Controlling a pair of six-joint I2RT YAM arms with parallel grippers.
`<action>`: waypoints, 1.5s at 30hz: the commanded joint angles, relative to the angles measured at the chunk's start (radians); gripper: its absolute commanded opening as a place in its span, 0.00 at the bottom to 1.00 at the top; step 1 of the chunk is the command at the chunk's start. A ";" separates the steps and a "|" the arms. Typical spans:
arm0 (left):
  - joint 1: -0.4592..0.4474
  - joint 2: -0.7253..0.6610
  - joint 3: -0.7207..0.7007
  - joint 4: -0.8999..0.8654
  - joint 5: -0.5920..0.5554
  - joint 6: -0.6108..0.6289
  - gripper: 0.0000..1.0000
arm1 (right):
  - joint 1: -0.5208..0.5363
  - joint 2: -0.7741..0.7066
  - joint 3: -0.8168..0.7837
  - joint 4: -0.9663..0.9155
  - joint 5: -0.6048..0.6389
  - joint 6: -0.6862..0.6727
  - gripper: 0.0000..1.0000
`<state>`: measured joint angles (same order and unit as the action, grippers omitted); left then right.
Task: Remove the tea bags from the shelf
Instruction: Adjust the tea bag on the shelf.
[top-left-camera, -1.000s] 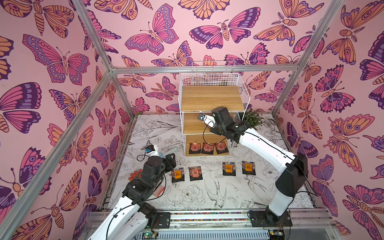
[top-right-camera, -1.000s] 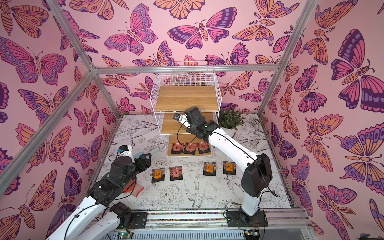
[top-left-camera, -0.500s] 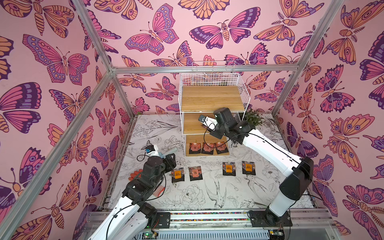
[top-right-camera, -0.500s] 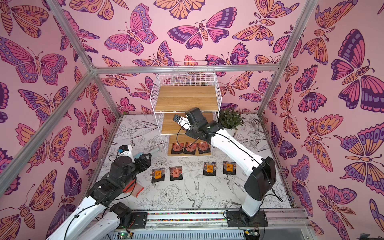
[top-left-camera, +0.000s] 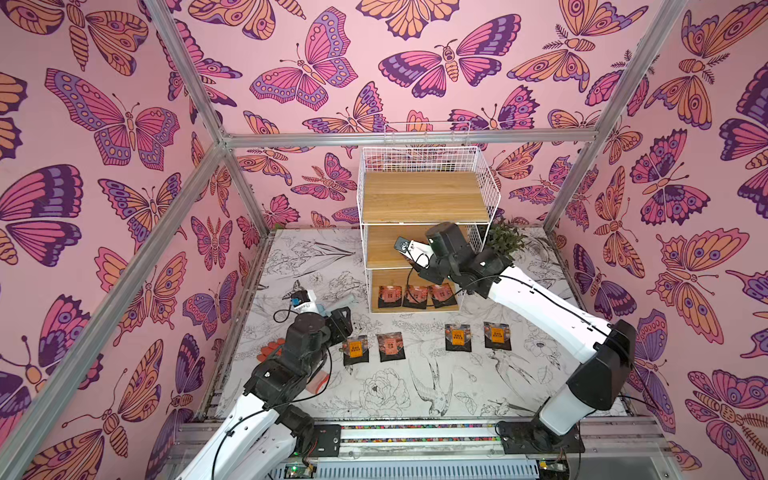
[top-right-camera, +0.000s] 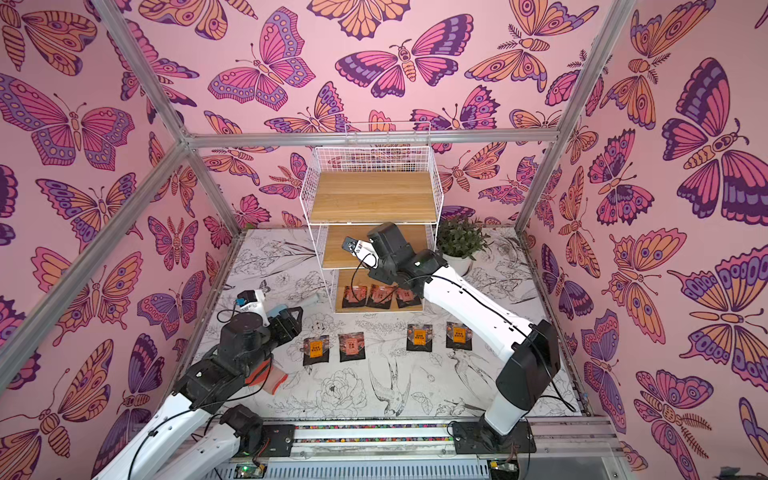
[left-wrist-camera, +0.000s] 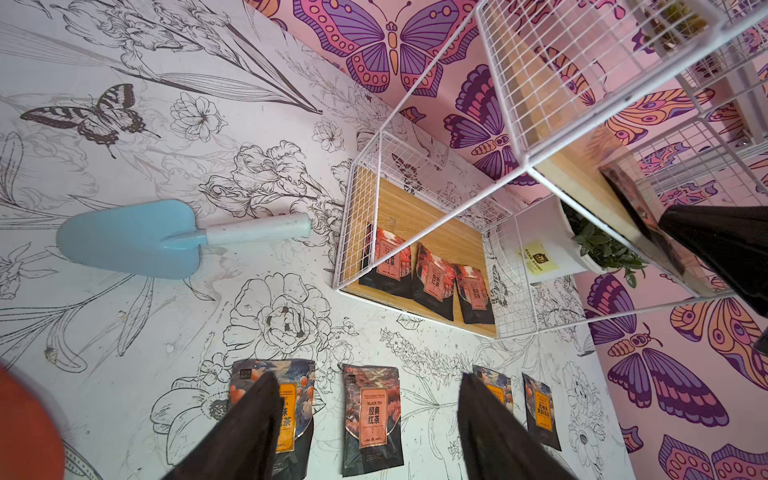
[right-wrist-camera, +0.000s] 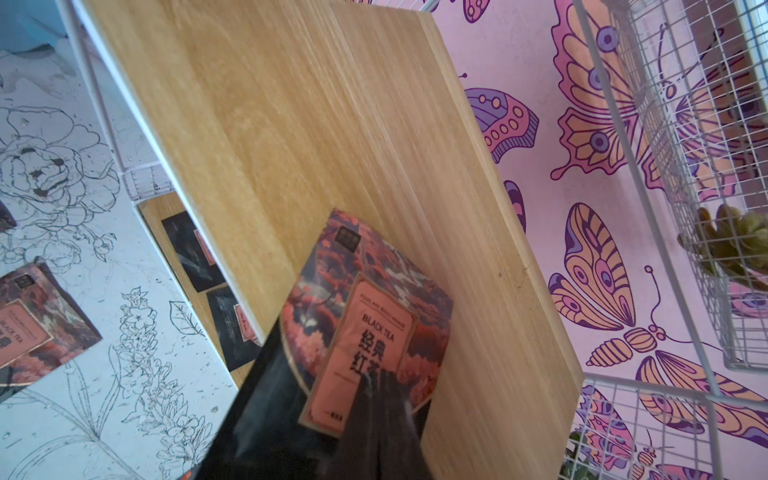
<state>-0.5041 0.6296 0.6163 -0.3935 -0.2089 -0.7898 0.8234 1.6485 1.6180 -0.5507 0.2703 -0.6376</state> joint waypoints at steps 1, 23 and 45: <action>0.006 -0.009 -0.013 -0.008 0.005 0.009 0.70 | 0.013 -0.035 -0.013 0.044 0.036 -0.016 0.00; -0.111 0.109 0.147 -0.059 -0.056 0.049 0.73 | 0.140 -0.398 -0.326 0.152 0.060 0.250 0.00; -0.374 0.821 0.874 -0.223 -0.175 0.211 1.00 | -0.181 -0.824 -0.781 0.200 0.121 0.751 0.67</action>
<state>-0.8639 1.4094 1.4460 -0.5613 -0.3893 -0.6052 0.6559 0.8288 0.8619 -0.3607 0.3996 0.0673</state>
